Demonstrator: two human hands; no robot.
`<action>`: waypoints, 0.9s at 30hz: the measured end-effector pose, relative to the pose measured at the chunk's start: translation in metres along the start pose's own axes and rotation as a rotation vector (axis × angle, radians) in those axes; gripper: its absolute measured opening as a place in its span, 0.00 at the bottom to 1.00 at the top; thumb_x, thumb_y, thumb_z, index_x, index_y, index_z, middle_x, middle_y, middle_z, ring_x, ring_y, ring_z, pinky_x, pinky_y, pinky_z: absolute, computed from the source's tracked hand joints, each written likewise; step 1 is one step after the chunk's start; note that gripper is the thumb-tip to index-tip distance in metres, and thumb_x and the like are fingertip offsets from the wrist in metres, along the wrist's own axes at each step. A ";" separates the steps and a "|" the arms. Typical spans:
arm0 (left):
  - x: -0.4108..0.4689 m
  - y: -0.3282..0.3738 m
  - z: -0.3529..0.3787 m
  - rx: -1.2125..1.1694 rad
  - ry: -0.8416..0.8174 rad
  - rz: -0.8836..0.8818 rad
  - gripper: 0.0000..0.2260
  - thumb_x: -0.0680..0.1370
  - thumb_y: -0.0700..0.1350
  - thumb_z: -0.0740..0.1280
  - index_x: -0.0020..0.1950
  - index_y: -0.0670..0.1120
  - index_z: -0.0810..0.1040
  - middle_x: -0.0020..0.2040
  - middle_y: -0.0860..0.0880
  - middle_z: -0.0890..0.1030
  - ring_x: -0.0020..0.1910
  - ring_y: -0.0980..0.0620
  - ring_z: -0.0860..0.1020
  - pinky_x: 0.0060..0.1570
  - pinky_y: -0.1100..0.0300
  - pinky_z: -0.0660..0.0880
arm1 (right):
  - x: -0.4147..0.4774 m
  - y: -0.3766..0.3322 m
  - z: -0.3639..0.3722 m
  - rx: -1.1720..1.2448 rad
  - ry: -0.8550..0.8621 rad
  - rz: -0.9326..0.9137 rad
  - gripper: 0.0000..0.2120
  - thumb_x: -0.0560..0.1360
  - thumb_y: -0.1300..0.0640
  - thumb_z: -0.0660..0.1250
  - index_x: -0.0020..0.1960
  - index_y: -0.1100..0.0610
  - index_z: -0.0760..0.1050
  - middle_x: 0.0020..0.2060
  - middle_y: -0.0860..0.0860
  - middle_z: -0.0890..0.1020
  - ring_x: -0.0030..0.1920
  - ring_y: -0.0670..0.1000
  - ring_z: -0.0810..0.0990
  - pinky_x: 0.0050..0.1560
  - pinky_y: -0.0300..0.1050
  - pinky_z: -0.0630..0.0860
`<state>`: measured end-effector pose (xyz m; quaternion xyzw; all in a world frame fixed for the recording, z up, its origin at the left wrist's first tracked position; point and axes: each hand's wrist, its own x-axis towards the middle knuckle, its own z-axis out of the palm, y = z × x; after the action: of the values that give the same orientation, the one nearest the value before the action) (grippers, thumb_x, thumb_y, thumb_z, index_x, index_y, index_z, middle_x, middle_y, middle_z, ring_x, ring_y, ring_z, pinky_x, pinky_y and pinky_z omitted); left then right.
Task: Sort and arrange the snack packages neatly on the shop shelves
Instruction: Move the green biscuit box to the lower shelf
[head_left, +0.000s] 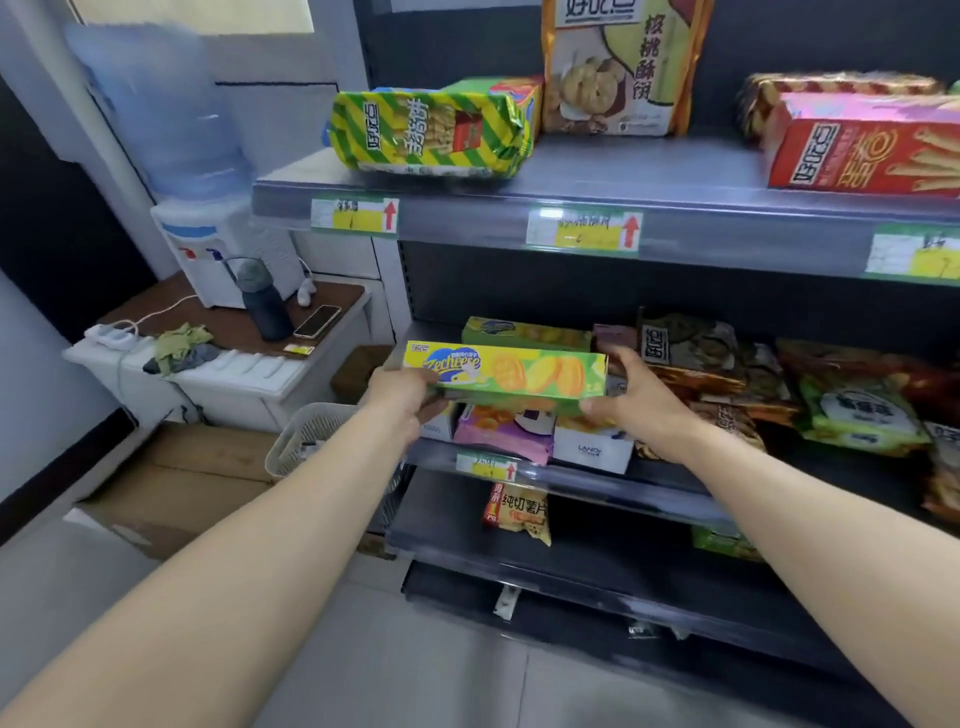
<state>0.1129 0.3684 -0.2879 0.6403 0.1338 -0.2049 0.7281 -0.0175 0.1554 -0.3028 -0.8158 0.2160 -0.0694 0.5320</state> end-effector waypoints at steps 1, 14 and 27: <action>0.006 -0.001 0.003 -0.006 -0.022 0.002 0.07 0.77 0.31 0.62 0.52 0.39 0.70 0.44 0.40 0.75 0.34 0.47 0.75 0.33 0.59 0.78 | 0.006 0.002 0.000 0.017 0.023 0.018 0.35 0.72 0.61 0.72 0.72 0.49 0.59 0.55 0.44 0.73 0.47 0.42 0.77 0.36 0.32 0.75; 0.074 -0.007 0.049 -0.038 -0.116 0.121 0.20 0.77 0.28 0.60 0.69 0.37 0.67 0.46 0.43 0.77 0.37 0.50 0.75 0.41 0.60 0.74 | 0.095 0.027 -0.007 0.036 0.152 0.133 0.31 0.77 0.59 0.66 0.76 0.52 0.57 0.71 0.52 0.68 0.64 0.52 0.71 0.60 0.41 0.70; 0.166 -0.003 0.065 0.034 -0.197 0.154 0.12 0.78 0.28 0.58 0.54 0.42 0.74 0.46 0.46 0.79 0.44 0.51 0.78 0.50 0.62 0.76 | 0.174 0.041 0.023 -0.143 0.242 0.146 0.31 0.79 0.57 0.63 0.77 0.56 0.54 0.75 0.56 0.58 0.73 0.55 0.60 0.70 0.40 0.59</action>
<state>0.2535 0.2827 -0.3573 0.6377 0.0087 -0.2124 0.7404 0.1350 0.0867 -0.3699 -0.8195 0.3416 -0.1125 0.4462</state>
